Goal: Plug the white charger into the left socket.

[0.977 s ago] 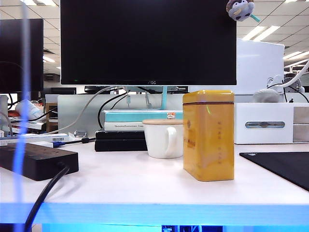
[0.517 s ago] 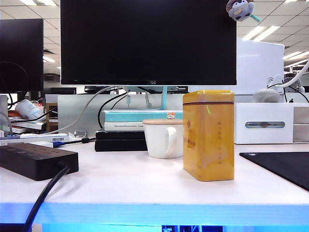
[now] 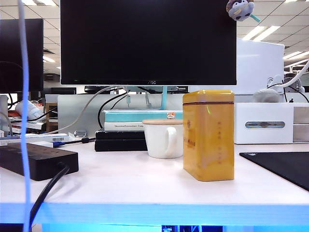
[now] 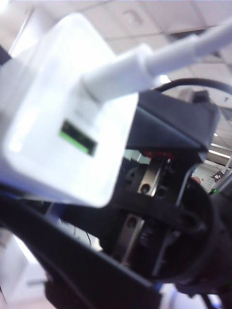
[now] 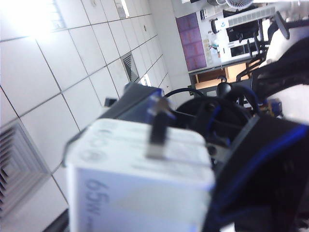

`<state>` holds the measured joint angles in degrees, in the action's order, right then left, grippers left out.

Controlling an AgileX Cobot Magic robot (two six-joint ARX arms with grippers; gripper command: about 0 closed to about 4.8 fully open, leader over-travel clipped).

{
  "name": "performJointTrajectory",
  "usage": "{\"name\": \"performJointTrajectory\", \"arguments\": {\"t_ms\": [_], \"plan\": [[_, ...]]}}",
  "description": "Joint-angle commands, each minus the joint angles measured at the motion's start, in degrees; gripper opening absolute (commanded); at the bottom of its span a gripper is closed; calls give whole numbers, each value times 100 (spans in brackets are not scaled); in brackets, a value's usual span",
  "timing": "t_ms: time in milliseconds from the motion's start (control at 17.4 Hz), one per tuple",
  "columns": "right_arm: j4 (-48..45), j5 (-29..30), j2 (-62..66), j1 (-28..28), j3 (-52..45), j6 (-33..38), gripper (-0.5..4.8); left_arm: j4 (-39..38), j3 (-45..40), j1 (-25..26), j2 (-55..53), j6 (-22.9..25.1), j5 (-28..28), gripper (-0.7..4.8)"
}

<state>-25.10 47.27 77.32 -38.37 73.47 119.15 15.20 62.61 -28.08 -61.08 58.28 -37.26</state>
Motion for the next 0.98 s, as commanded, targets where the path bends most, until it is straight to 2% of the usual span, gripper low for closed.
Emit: {"name": "performJointTrajectory", "arguments": {"t_ms": [57,172,287,460,575,747,977], "plan": [[-90,199,-39,-9,35,-208,290,175,28,105,15,-605,254,148],[-175,363,-39,4,35,-308,349,177,28,282,13,-861,258,147],[-363,664,-39,90,35,-313,351,199,28,525,13,-1176,254,147],[-704,863,-39,195,35,-393,351,197,28,848,-11,-2302,234,147],[-997,778,-39,234,35,-597,350,52,28,1021,-13,-2959,92,147],[-1047,654,-39,330,35,-1532,350,-273,28,1088,-17,-3530,-157,147],[-1058,208,-35,345,31,-3233,346,-1121,28,1088,-17,-3797,-214,147]]}}
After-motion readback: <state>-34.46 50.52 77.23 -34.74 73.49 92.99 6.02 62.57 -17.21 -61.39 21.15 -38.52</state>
